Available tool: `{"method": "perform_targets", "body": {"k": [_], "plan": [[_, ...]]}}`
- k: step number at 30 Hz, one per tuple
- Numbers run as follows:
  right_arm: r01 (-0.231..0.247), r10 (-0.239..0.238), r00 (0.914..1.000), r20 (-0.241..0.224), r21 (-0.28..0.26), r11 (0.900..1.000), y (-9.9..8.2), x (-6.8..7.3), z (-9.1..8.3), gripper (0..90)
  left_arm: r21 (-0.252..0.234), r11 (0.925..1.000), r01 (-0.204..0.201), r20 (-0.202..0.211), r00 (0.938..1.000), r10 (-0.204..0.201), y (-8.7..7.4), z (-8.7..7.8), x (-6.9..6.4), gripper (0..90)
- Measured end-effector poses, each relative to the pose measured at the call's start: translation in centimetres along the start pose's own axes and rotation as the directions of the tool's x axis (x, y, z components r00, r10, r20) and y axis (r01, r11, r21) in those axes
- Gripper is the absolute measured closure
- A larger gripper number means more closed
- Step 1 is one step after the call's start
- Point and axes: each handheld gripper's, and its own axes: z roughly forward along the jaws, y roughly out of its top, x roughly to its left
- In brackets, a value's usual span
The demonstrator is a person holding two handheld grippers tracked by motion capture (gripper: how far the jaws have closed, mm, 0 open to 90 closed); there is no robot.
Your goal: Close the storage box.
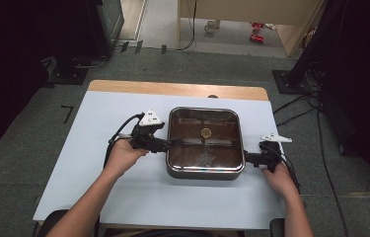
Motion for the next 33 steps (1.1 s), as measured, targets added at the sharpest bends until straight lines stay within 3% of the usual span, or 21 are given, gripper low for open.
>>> {"method": "perform_targets", "body": {"k": [2, 7, 9, 14, 16, 19, 24, 27, 29, 33], "plan": [[0.0, 0.0, 1.0, 0.0, 0.0, 1.0, 0.0, 0.0, 0.0, 9.0, 0.0, 1.0, -0.005, -0.026, 0.9996, 0.005, -0.8, -0.2, 0.2, 23.0], [0.001, -0.001, 1.0, 0.001, 0.001, 1.0, 0.0, 0.0, 0.0, 9.0, -0.006, 0.9998, 0.021, -0.05, 0.9985, -0.021, -2.0, -0.9, 0.7, 22.8], [0.001, -0.001, 1.0, 0.001, 0.001, 1.0, 0.0, 0.0, 0.0, 9.1, -0.014, 0.9991, 0.039, -0.077, 0.9962, -0.04, -2.7, -1.5, 1.0, 22.8], [0.001, -0.001, 1.0, 0.001, 0.001, 1.0, 0.0, 0.0, 0.0, 9.0, 0.002, 0.9993, 0.037, -0.099, 0.9944, -0.037, -4.0, -1.9, 1.2, 22.5], [0.001, -0.001, 1.0, 0.001, 0.001, 1.0, 0.0, 0.0, 0.0, 9.0, 0.004, 0.9993, 0.037, -0.125, 0.9915, -0.037, -5.4, -2.1, 1.3, 22.5], [0.001, -0.001, 1.0, 0.001, 0.001, 1.0, 0.0, 0.0, 0.0, 9.0, 0.012, 0.9989, 0.045, -0.126, 0.9912, -0.043, -6.3, -2.1, 1.4, 22.6], [0.001, -0.001, 1.0, 0.001, 0.001, 1.0, 0.0, 0.0, 0.0, 9.0, 0.047, 0.9944, 0.094, -0.118, 0.989, -0.088, -8.4, -1.8, 1.2, 22.6], [0.001, -0.001, 1.0, 0.001, 0.001, 1.0, 0.0, 0.0, 0.0, 9.0, 0.079, 0.9931, 0.087, -0.127, 0.9889, -0.076, -9.3, -1.3, 0.9, 24.0], [0.001, -0.001, 1.0, 0.001, 0.001, 1.0, 0.0, 0.0, 0.0, 9.0, 0.103, 0.9912, 0.084, -0.112, 0.9911, -0.072, -9.7, -0.9, 0.5, 24.2], [0.001, -0.001, 1.0, 0.001, 0.001, 1.0, 0.0, 0.0, 0.0, 9.0, 0.116, 0.9894, 0.087, -0.106, 0.9916, -0.074, -10.1, -0.6, 0.2, 24.2]]}}
